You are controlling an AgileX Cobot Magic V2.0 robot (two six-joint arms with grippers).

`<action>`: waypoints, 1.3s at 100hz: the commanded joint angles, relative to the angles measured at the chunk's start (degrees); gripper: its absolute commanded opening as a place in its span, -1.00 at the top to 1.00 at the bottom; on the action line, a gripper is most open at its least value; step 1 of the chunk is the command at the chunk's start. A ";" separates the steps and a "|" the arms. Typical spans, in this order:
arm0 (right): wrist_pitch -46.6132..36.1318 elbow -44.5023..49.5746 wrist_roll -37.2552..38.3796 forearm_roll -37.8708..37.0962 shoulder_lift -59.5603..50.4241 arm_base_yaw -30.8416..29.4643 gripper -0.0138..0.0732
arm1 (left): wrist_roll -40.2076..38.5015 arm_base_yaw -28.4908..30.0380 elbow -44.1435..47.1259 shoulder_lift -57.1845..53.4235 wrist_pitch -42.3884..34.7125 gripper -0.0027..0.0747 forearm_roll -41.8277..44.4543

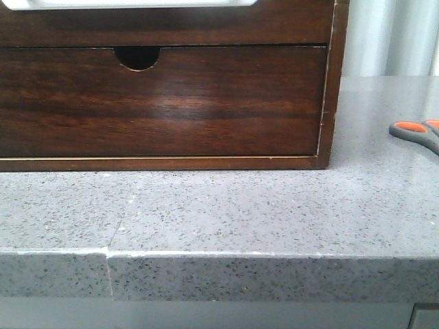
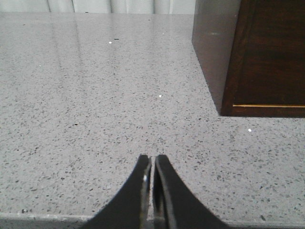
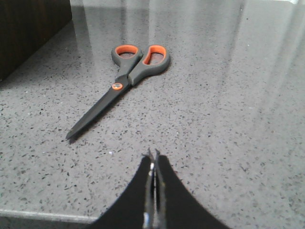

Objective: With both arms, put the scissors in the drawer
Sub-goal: 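Reach the left gripper toward the white drawer handle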

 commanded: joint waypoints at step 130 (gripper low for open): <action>-25.00 1.75 0.97 31.65 -1.43 0.06 0.84 | -0.62 -0.13 1.01 -1.95 -14.34 0.98 -52.77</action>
